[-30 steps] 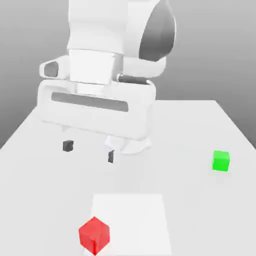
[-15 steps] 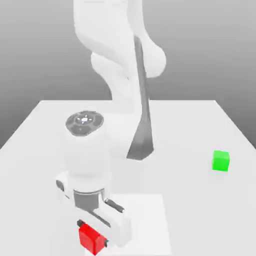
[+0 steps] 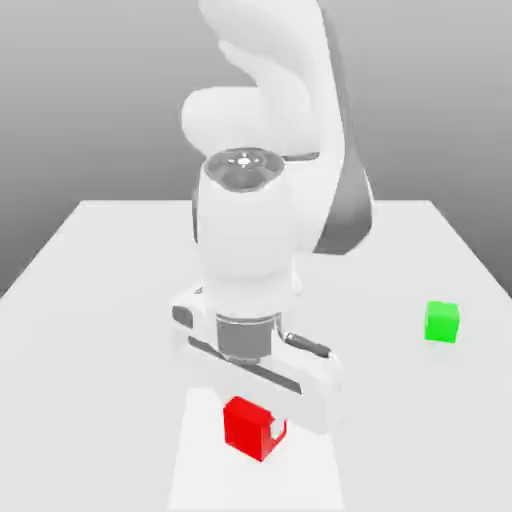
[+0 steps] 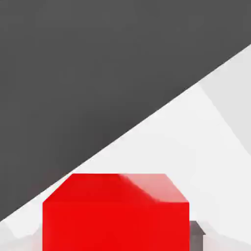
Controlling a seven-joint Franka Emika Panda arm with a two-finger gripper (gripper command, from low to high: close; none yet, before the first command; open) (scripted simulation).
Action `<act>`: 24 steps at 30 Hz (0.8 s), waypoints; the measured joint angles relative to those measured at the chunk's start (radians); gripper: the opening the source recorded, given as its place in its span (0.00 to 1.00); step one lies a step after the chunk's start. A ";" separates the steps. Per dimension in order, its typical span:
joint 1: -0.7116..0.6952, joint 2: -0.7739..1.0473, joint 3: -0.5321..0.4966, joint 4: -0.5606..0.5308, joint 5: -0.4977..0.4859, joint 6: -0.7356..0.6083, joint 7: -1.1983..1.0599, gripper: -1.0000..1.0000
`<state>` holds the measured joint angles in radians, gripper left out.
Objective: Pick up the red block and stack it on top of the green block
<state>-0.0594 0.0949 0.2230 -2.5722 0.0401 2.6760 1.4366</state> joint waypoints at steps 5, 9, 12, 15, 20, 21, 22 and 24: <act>0.218 -0.095 0.111 -0.079 0.074 -0.010 0.088 0.00; 0.366 -0.168 0.181 -0.142 0.129 -0.015 0.161 0.00; 0.447 -0.222 0.248 -0.190 0.170 -0.018 0.216 0.00; 0.540 -0.275 0.325 -0.239 0.214 -0.021 0.268 0.00; 0.626 -0.316 0.418 -0.292 0.232 -0.007 0.344 0.00; 0.619 -0.310 0.427 -0.294 0.218 0.000 0.356 0.00; 0.611 -0.301 0.434 -0.295 0.203 0.009 0.367 0.00; 0.590 -0.283 0.447 -0.296 0.167 0.025 0.393 0.00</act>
<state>0.5309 -0.1886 0.6705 -2.8684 0.2073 2.7015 1.8296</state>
